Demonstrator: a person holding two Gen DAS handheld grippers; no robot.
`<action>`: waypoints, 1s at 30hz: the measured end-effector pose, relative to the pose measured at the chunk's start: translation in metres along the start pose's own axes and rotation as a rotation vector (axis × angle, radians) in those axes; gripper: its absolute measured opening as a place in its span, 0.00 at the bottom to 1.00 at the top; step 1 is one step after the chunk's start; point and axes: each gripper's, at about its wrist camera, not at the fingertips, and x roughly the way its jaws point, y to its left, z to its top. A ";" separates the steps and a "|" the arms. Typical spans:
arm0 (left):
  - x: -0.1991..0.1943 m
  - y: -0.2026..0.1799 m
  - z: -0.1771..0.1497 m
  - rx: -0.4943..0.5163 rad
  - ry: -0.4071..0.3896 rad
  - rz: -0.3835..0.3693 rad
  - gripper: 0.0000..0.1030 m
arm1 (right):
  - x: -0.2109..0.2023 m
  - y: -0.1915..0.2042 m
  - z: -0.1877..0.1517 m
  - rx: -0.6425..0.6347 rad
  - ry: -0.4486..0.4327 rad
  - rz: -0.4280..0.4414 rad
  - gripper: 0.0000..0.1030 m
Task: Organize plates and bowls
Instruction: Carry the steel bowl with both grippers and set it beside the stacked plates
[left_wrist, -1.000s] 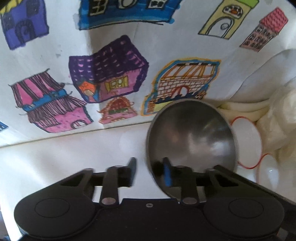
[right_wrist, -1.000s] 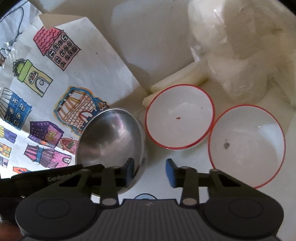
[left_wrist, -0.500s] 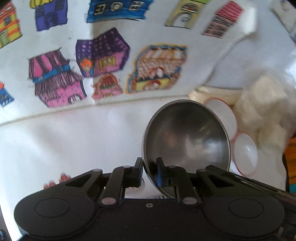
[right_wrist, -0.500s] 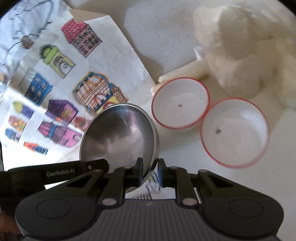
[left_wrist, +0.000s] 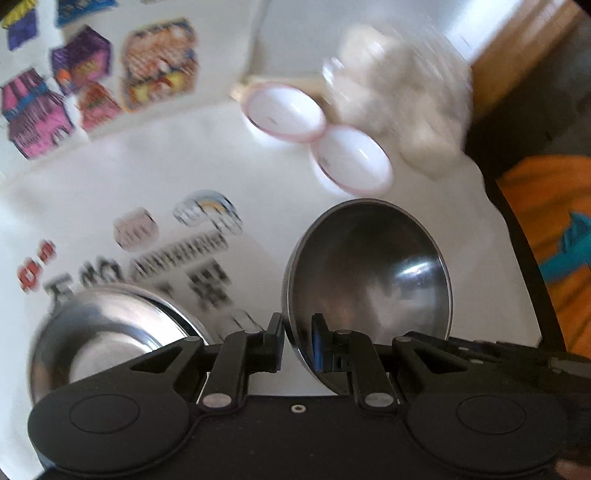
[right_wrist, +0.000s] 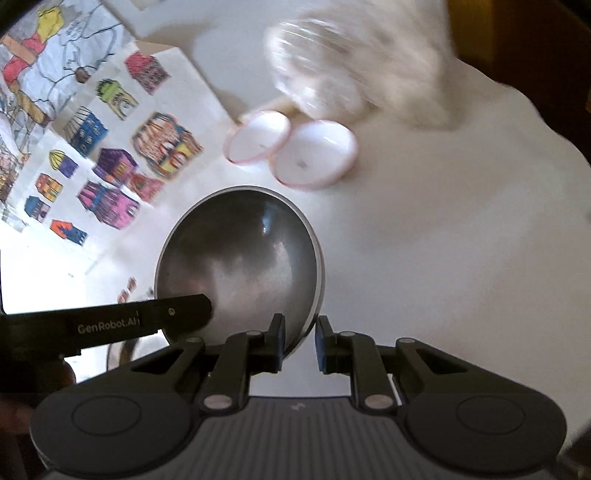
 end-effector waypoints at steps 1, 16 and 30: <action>0.001 -0.006 -0.007 0.005 0.013 -0.006 0.15 | -0.006 -0.007 -0.006 0.007 0.008 -0.007 0.19; 0.020 -0.067 -0.050 -0.059 0.096 0.073 0.17 | -0.025 -0.082 -0.021 -0.084 0.177 0.046 0.19; 0.030 -0.068 -0.050 -0.235 0.046 0.205 0.23 | 0.000 -0.072 0.017 -0.322 0.242 0.108 0.19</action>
